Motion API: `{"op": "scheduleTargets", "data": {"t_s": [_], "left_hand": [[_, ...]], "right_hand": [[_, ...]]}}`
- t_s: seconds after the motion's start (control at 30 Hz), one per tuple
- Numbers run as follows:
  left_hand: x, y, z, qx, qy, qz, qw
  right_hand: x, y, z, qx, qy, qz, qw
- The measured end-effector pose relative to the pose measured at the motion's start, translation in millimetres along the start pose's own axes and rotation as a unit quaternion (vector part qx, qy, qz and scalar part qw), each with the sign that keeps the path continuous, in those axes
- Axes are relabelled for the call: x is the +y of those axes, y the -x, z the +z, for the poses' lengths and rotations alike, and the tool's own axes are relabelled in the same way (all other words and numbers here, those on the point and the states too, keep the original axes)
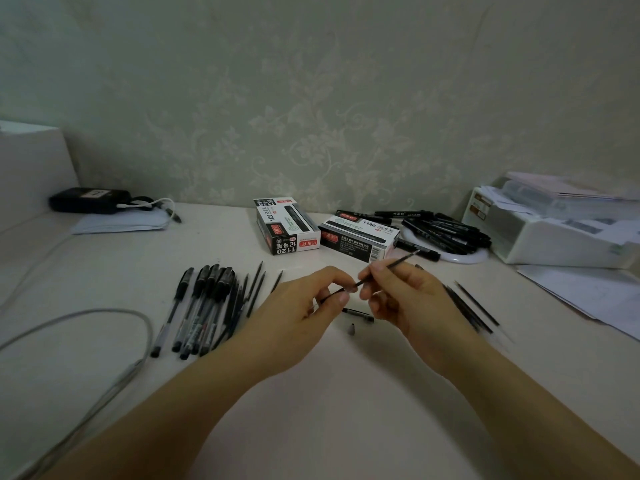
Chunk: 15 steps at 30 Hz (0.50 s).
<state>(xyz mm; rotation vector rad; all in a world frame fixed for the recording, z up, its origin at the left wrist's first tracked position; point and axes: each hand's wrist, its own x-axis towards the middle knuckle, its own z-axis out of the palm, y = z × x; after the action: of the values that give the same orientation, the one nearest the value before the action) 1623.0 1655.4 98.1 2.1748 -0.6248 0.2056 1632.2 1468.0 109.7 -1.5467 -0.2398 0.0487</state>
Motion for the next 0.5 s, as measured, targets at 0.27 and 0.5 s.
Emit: {"op": "scheduleTargets", "data": {"t_s": [0.27,0.5], "left_hand": [[-4,-1,0,0.025,0.019,-0.008,0.999],[-7,-1,-1,0.042,0.016,-0.007,0.999]], "right_hand": [[5,1,1,-0.015,0.186,-0.045,0.981],[12,-1,-7,-0.022,0.342,-0.074,0.936]]}}
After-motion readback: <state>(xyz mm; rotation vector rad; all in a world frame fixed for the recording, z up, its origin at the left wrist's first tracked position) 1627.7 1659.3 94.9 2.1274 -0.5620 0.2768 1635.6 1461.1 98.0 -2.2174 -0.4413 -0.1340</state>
